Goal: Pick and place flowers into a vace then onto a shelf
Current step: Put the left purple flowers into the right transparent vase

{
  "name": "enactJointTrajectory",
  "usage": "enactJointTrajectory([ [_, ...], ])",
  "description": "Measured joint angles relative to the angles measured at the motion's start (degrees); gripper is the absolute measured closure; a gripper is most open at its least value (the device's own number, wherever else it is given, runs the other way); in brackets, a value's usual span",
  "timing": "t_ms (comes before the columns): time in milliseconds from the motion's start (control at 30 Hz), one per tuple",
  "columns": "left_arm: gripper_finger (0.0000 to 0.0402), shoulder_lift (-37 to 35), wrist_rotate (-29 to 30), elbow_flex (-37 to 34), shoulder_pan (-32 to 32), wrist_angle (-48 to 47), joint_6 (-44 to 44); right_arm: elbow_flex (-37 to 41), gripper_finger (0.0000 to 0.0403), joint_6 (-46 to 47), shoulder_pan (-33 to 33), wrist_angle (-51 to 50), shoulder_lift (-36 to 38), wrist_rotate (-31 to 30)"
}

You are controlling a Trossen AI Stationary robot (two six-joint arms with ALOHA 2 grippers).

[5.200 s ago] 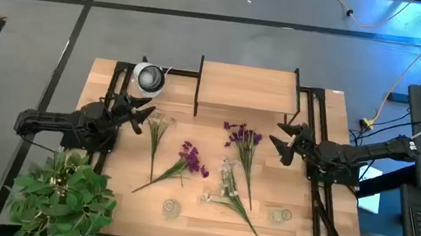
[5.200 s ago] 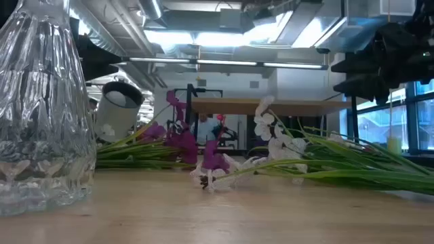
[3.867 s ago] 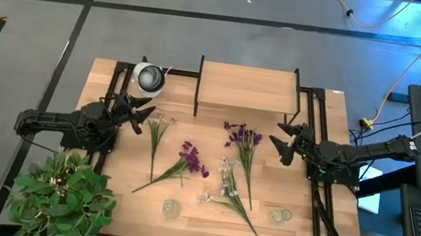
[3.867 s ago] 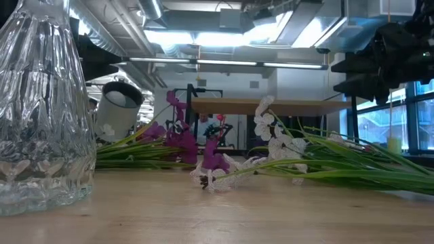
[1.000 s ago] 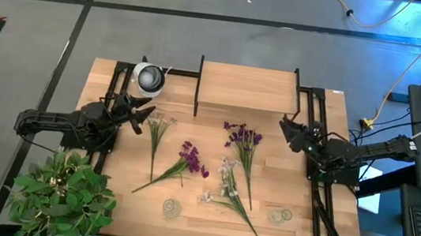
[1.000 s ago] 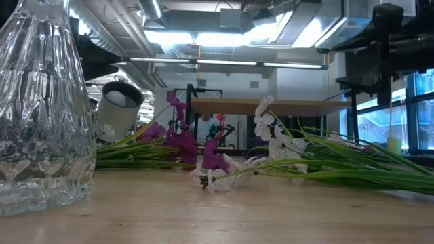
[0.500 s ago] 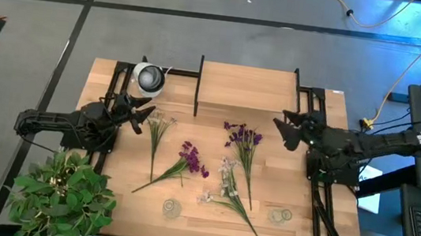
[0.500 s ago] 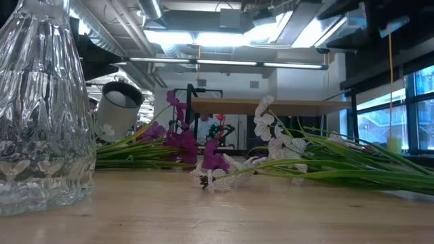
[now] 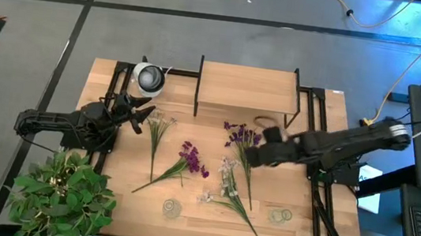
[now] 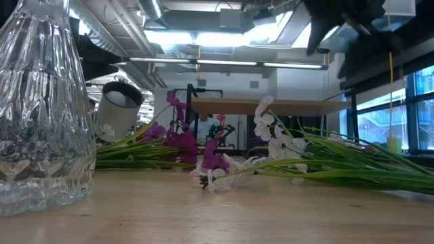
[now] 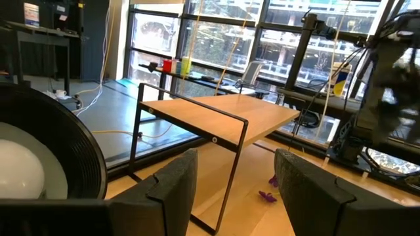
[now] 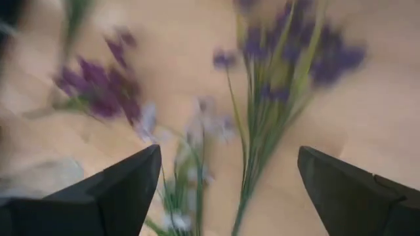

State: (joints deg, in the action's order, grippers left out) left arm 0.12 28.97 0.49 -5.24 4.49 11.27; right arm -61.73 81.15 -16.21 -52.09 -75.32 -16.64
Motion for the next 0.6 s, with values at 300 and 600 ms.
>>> enactJointTrajectory([
  [300,0.0206,0.0,0.09,-0.02,0.01,0.0,0.0,0.08,0.0045,7.38,-4.55,0.3,-15.22,4.93],
  [600,0.0206,0.02,2.8,-0.02,-0.02,0.0,-0.02,0.13,0.0045,8.71,-4.92,5.1,-24.02,8.89],
])
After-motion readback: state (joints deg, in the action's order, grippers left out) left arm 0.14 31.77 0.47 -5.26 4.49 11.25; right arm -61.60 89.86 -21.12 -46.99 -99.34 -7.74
